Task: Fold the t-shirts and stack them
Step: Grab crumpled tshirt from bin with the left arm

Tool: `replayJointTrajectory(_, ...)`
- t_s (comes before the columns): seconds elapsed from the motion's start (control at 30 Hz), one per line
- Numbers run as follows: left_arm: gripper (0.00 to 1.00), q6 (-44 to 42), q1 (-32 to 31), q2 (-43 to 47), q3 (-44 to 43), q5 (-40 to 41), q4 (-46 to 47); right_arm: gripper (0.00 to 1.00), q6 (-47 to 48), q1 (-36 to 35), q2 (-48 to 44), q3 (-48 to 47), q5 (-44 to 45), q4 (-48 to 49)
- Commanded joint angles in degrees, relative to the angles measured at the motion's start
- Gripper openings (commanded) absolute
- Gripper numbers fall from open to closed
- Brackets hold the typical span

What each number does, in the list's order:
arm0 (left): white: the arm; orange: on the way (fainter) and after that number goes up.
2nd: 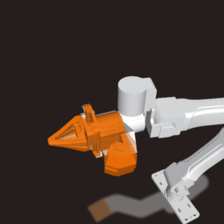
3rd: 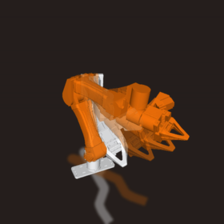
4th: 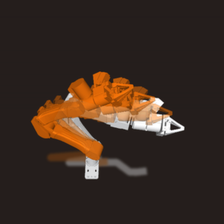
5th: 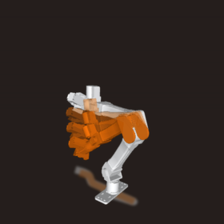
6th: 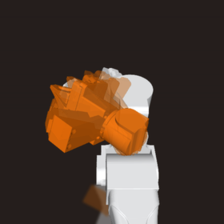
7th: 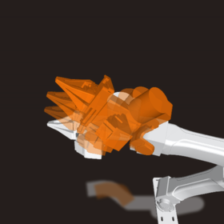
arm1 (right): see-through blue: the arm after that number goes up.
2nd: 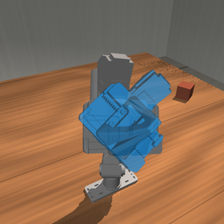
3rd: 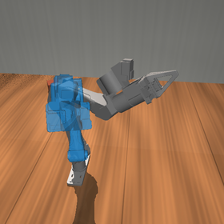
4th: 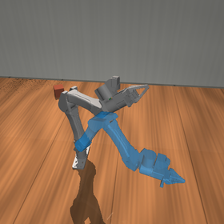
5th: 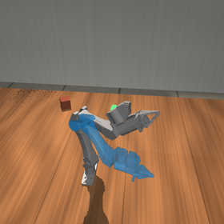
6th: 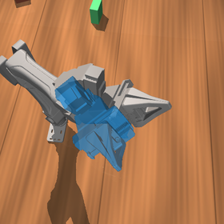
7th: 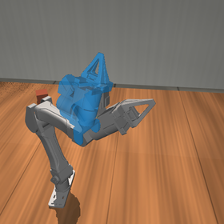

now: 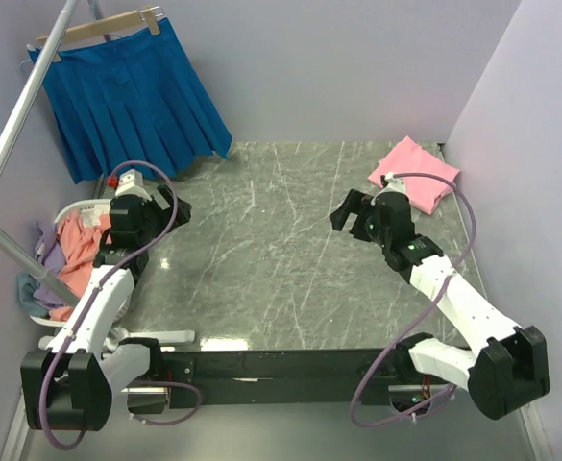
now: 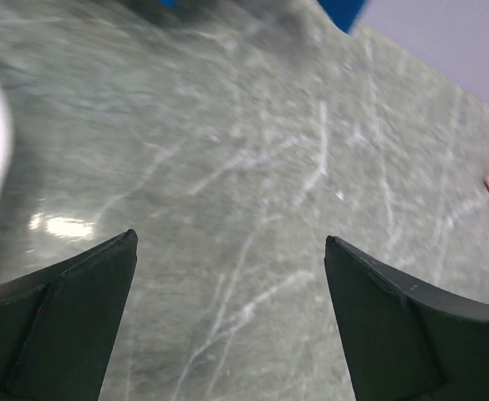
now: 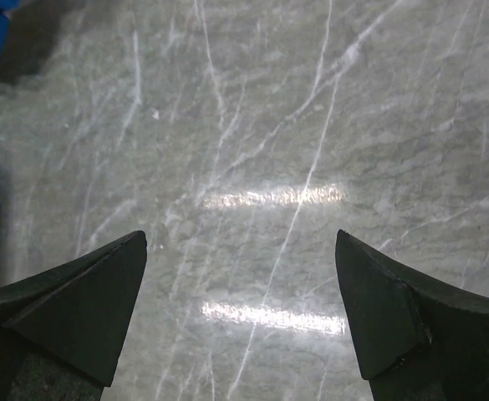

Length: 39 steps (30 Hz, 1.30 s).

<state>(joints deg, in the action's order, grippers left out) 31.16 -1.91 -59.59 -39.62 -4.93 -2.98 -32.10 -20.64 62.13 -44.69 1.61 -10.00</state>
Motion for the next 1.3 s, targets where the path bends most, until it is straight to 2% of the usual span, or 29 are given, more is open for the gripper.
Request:
replayJointTrajectory(0.0, 0.99, 4.4, 0.0, 2.3, -2.9, 14.3, -3.6, 1.00, 0.7, -1.7, 2.8, -3.0, 1.3, -1.1)
replayJointTrajectory(0.03, 0.99, 5.7, 0.0, 2.4, -3.9, 15.8, -6.4, 1.00, 1.0, -1.9, 3.3, -3.3, 1.8, -1.5)
replayJointTrajectory(0.13, 0.99, 7.0, 0.0, 3.0, -4.3, 17.5, -7.0, 1.00, 1.0, -2.2, 4.1, -3.2, 1.2, -1.1)
replayJointTrajectory(0.23, 0.99, 15.8, 0.1, 1.2, -4.2, 24.9, -11.9, 1.00, 1.2, -2.5, 4.3, -1.9, -1.3, 1.6)
replayJointTrajectory(0.3, 0.99, 13.9, 0.2, -2.0, -4.8, 22.9, -11.9, 1.00, 1.7, -2.8, 4.1, -2.4, -0.8, 1.0)
replayJointTrajectory(0.37, 1.00, 15.7, 0.2, -5.9, -6.4, 23.6, -15.4, 1.00, 2.6, -3.1, 3.8, -2.2, -0.1, 1.5)
replayJointTrajectory(0.4, 0.99, 15.1, 0.2, -6.8, -5.9, 20.9, -13.5, 1.00, 2.7, -3.0, 3.8, -2.1, 0.1, 1.6)
replayJointTrajectory(0.47, 0.99, 15.8, 0.4, -10.5, -5.7, 20.4, -12.9, 1.00, 4.1, -3.2, 4.1, -1.8, -0.6, 0.6)
replayJointTrajectory(0.5, 0.99, 17.8, 0.6, -11.9, -6.4, 22.1, -17.8, 1.00, 4.4, -3.3, 4.1, -1.5, -0.6, 0.6)
replayJointTrajectory(0.63, 0.99, 23.1, 1.8, -14.3, -5.0, 31.0, -22.1, 1.00, 5.6, -3.4, 4.8, 0.9, 3.1, 0.7)
replayJointTrajectory(0.67, 1.00, 26.5, 3.0, -14.1, -4.3, 32.0, -23.3, 1.00, 6.1, -3.4, 5.6, 0.0, 4.4, -0.2)
replayJointTrajectory(0.73, 0.99, 27.6, 4.7, -13.1, -3.9, 34.1, -24.3, 1.00, 6.7, -3.4, 6.5, -1.0, 5.9, -2.0)
replayJointTrajectory(0.93, 1.00, 18.6, 4.7, -6.4, -4.4, 35.0, -20.4, 1.00, 4.9, -3.4, 9.2, -1.4, 2.5, 1.6)
replayJointTrajectory(1.07, 0.99, 16.7, 4.7, -1.0, -5.9, 34.3, -20.1, 1.00, 3.8, -3.9, 13.0, -2.9, -0.6, 2.9)
replayJointTrajectory(1.27, 0.99, 22.0, 5.5, 3.2, -6.2, 47.5, -25.4, 1.00, 3.1, -5.7, 15.9, -5.6, -0.6, 1.4)
